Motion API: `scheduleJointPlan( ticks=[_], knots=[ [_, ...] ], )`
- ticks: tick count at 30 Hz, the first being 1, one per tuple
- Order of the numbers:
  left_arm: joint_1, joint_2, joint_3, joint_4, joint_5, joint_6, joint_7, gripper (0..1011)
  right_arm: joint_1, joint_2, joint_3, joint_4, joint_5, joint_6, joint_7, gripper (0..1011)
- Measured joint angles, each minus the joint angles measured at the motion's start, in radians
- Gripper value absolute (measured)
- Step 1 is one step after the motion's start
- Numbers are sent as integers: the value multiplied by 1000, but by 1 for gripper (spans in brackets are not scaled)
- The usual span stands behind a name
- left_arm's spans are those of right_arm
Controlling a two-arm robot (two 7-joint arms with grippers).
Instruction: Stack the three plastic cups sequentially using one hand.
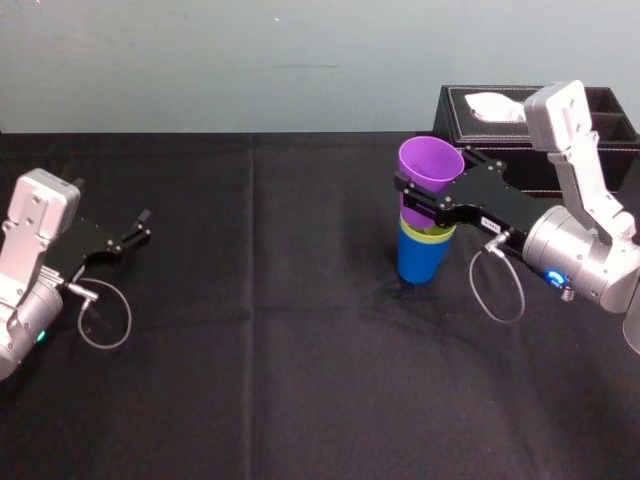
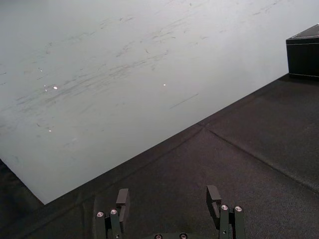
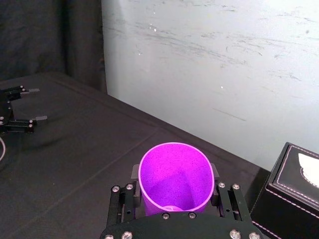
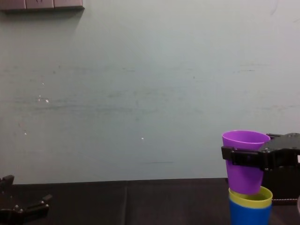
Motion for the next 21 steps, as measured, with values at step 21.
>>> scheduleJointPlan(
  ticks=[21],
  knots=[
    [0, 0, 0, 0, 0, 0, 0, 1011, 7, -5, -5, 57, -11, -36, 4, 739]
  ],
)
